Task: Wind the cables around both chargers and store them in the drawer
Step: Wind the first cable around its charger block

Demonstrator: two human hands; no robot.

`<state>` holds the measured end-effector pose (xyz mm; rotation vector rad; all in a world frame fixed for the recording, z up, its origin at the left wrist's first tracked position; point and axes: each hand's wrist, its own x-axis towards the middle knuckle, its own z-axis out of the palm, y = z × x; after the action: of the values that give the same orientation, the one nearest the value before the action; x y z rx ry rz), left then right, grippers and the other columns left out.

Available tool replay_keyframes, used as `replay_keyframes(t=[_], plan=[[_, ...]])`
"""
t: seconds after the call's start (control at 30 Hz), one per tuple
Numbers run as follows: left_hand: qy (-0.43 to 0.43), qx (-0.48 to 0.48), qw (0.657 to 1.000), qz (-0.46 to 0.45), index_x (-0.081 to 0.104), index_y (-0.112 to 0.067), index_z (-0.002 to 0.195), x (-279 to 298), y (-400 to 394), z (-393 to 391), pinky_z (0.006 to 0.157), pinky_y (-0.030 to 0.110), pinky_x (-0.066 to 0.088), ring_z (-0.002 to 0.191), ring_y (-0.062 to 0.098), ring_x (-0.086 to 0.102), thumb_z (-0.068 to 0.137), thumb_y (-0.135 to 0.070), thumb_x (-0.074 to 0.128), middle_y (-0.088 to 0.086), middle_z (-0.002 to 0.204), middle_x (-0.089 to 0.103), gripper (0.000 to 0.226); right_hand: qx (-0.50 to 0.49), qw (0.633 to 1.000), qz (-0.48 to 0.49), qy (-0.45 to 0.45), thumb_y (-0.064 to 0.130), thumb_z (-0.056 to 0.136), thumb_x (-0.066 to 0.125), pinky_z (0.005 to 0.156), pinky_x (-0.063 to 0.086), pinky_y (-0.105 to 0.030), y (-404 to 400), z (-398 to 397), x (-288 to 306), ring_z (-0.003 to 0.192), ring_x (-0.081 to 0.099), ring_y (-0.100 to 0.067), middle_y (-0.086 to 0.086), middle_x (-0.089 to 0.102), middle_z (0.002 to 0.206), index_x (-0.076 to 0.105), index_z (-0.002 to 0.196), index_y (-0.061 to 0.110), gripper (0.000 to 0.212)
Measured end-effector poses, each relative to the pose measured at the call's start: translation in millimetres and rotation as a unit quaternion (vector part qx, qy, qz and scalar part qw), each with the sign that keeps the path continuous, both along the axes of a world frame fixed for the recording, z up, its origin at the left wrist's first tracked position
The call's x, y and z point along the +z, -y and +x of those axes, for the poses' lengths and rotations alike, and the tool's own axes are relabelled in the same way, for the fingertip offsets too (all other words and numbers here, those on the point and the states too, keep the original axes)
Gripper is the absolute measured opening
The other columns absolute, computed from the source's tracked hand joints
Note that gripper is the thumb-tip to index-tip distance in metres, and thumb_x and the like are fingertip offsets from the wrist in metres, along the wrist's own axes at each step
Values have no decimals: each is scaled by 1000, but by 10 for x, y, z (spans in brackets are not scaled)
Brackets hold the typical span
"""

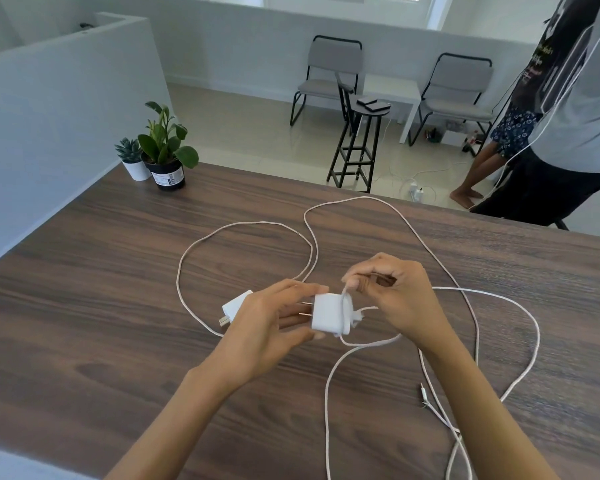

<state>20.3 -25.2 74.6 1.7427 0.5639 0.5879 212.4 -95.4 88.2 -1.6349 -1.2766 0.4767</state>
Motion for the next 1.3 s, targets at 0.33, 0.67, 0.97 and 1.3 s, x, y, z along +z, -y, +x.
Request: replay_keyframes(t=[0.33, 0.67, 0.97, 1.3], plan=[[60, 9, 995, -76, 64, -14, 113, 54, 32, -10, 89, 28, 53, 101, 19, 68, 68, 13, 75, 2, 116, 65, 54, -60, 982, -4, -180, 11, 78, 71, 69, 49, -13, -36, 33, -244, 70, 63, -2, 11, 72, 70, 74, 74, 17, 8], [72, 17, 992, -100, 64, -20, 108, 79, 53, -4, 85, 28, 55, 100, 20, 69, 67, 15, 73, -1, 112, 68, 54, -65, 976, -18, -209, 30, 71, 71, 63, 46, -24, -61, -100, -292, 65, 56, -13, 8, 72, 66, 74, 70, 23, 7], [91, 86, 986, -106, 61, -12, 114, 120, -58, 86, 79, 19, 53, 98, 15, 69, 69, 10, 73, 6, 110, 69, 52, -59, 970, 6, -234, 20, 78, 69, 67, 45, -17, 43, -275, -355, 71, 57, -6, 1, 71, 74, 76, 88, 15, 14], [64, 199, 978, 15, 61, -12, 115, 78, -200, 268, 73, 6, 49, 88, -6, 66, 69, 5, 79, 4, 107, 67, 52, -87, 984, -33, -149, 18, 84, 69, 67, 49, -23, 212, -440, -344, 60, 56, -5, -4, 67, 60, 72, 83, 40, 22]])
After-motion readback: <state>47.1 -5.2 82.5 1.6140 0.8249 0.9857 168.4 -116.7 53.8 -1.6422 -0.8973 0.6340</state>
